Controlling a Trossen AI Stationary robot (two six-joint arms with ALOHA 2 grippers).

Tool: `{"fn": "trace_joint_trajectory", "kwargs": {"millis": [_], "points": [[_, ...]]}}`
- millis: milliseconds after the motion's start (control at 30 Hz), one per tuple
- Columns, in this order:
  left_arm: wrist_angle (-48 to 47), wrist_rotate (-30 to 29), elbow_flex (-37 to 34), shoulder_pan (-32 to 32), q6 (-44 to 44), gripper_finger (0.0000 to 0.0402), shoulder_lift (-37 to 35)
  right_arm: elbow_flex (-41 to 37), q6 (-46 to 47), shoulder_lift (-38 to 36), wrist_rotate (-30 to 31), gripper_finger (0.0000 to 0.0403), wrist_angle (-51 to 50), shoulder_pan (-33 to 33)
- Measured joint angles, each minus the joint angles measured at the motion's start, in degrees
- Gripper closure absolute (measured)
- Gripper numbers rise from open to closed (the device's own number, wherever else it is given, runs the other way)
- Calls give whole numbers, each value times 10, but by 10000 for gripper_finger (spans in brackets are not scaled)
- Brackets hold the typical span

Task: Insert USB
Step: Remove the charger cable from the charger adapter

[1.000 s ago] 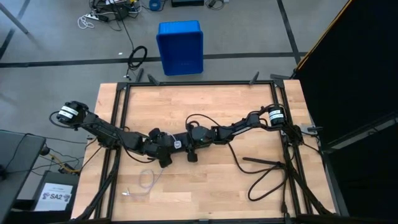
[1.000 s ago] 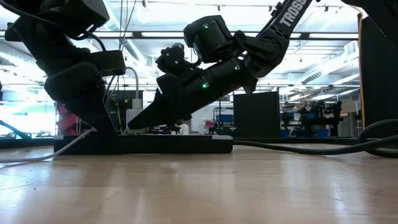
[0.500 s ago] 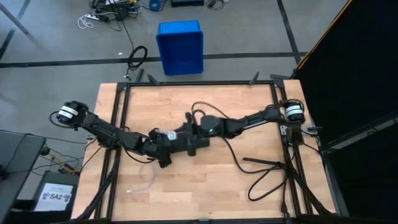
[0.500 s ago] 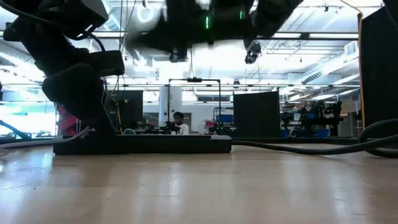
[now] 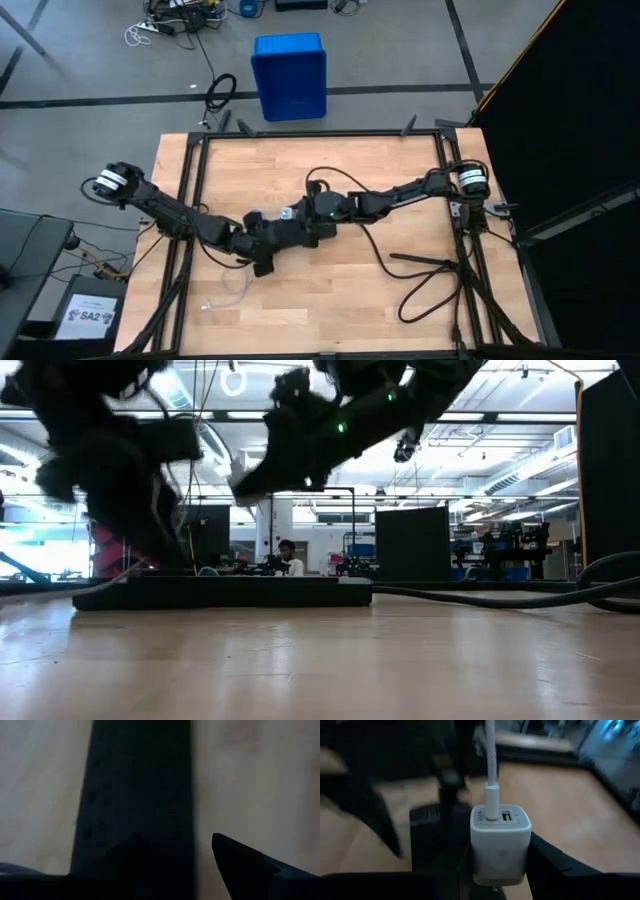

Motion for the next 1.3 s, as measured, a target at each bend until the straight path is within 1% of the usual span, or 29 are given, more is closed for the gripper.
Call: {"fn": "trace_joint_trajectory", "kwargs": {"millis": [167,300,500,567,733,800,867,967,1100,1200,1300], "points": [[4,0,28,-37,32,172,-19,0,2,0,16,291,-1,0],[37,-4,44,-70,59,172,-34,0,11,0,16,291,-11,0],[120,-6,48,-114,124,172,-51,0,15,0,17,291,-12,0],[153,4,48,-128,146,172,-53,0,15,0,17,291,-15,0],[257,2,48,-169,231,172,-61,0,15,0,17,291,-24,3],[271,-26,48,-185,264,172,-66,0,6,0,14,291,-24,8],[260,-87,48,-201,283,172,-78,0,1,0,12,291,-28,20],[212,-185,48,-223,287,172,-107,0,-6,0,9,291,-32,41],[148,-276,47,-250,273,172,-154,0,-22,0,8,291,-31,71],[117,-319,28,-258,242,172,-188,0,-35,0,8,291,-11,90],[108,-334,-20,-258,199,172,-212,0,-56,0,6,291,29,102]]}}
